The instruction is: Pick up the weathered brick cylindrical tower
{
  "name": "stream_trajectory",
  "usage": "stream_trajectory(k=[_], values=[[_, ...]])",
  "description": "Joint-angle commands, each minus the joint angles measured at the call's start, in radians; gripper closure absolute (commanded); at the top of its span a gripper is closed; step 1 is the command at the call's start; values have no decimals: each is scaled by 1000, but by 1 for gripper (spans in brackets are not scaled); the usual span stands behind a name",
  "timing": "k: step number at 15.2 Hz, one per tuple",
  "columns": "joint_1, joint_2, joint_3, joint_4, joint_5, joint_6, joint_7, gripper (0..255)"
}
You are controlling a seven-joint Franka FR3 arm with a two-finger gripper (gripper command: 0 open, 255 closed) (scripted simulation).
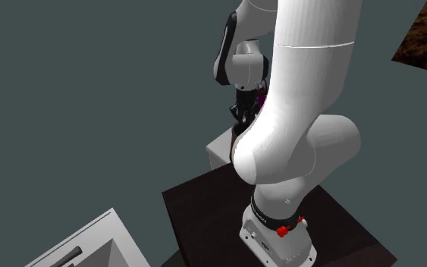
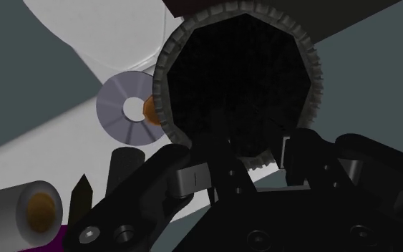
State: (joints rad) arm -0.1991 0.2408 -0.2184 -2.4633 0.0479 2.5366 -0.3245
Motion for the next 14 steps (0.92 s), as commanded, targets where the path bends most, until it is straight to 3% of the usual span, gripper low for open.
stream_trajectory(k=[1,14], values=[[4,-27,-5,-1,-10,-25,8,255],[12,-175,-20,7,-63,-177,43,255]])
